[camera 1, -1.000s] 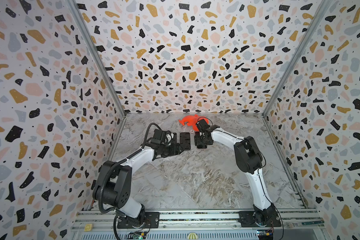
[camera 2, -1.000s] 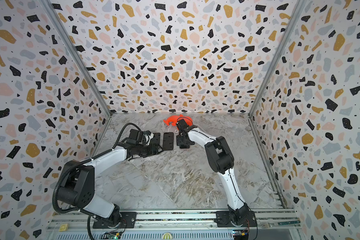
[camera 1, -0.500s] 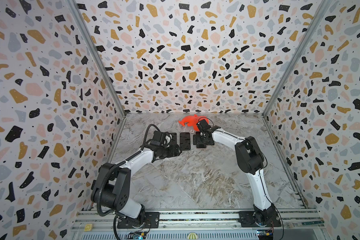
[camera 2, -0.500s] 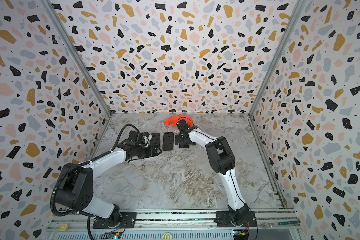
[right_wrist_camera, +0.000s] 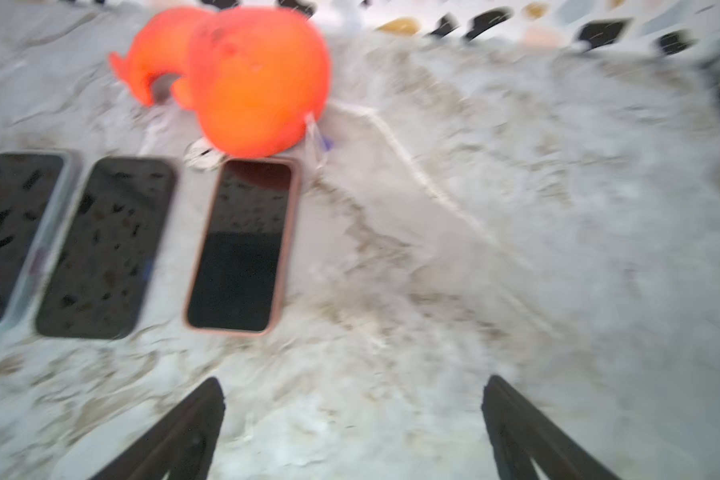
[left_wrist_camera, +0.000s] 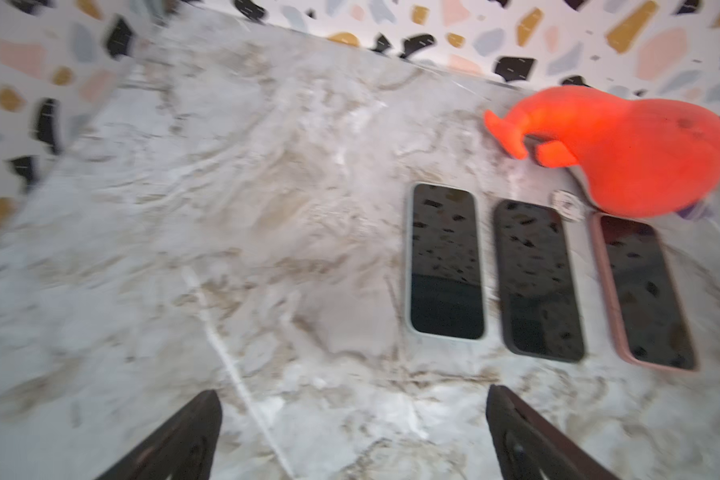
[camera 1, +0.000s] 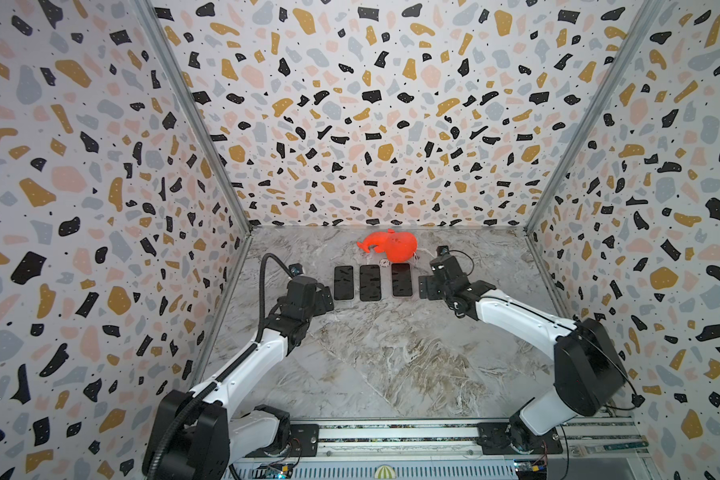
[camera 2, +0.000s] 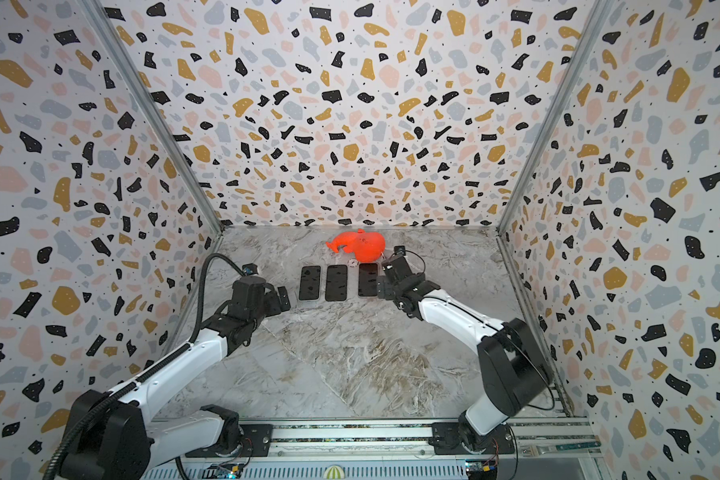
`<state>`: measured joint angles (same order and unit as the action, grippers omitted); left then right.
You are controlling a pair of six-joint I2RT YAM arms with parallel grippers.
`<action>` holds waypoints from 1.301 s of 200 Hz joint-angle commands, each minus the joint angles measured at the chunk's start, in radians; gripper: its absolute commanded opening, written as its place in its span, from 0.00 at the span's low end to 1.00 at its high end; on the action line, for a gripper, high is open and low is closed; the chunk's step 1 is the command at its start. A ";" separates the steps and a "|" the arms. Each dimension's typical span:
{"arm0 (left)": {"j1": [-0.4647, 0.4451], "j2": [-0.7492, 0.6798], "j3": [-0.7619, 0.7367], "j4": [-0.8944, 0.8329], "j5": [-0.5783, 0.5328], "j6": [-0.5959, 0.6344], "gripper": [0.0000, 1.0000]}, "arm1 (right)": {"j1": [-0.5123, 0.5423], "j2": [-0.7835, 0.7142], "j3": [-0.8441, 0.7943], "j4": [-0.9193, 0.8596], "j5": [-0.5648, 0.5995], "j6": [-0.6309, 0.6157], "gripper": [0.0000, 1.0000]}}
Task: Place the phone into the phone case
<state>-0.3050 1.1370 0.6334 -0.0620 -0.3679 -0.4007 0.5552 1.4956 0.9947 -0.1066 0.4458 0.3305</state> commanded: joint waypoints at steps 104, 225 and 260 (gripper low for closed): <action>0.188 0.194 -0.349 1.008 0.015 0.313 0.98 | -0.469 -0.266 -0.756 1.176 -0.286 -0.370 0.89; 0.209 0.441 -0.352 1.301 0.123 0.309 1.00 | -0.520 0.013 -0.853 1.524 -0.490 -0.318 0.99; 0.216 0.216 -0.423 1.186 0.097 0.301 1.00 | -0.517 0.014 -0.834 1.495 -0.460 -0.313 0.99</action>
<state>-0.0963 1.4899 0.2413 1.1557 -0.2607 -0.1093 0.0387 1.5208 0.1390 1.3819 -0.0109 0.0139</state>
